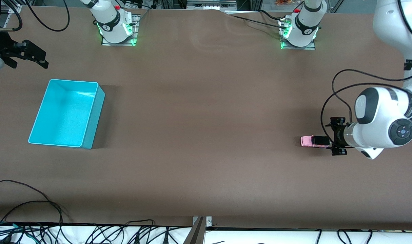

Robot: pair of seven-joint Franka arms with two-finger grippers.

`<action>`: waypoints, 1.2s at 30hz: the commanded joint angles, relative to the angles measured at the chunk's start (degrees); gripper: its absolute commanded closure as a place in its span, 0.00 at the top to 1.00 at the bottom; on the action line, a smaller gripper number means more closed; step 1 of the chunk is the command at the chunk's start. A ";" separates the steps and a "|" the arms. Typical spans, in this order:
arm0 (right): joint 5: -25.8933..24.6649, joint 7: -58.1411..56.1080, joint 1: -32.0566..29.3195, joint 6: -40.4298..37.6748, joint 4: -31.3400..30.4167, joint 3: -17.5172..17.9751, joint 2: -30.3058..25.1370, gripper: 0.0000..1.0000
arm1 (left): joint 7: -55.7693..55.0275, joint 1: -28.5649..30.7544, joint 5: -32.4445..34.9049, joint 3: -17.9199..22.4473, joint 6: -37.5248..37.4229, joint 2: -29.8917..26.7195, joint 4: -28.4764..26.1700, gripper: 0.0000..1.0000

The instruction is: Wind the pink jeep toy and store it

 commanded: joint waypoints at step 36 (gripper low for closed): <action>0.11 -0.52 -0.38 -0.62 0.22 -0.66 -0.32 1.00 | -1.88 1.76 5.07 -0.25 18.80 0.05 -15.33 0.56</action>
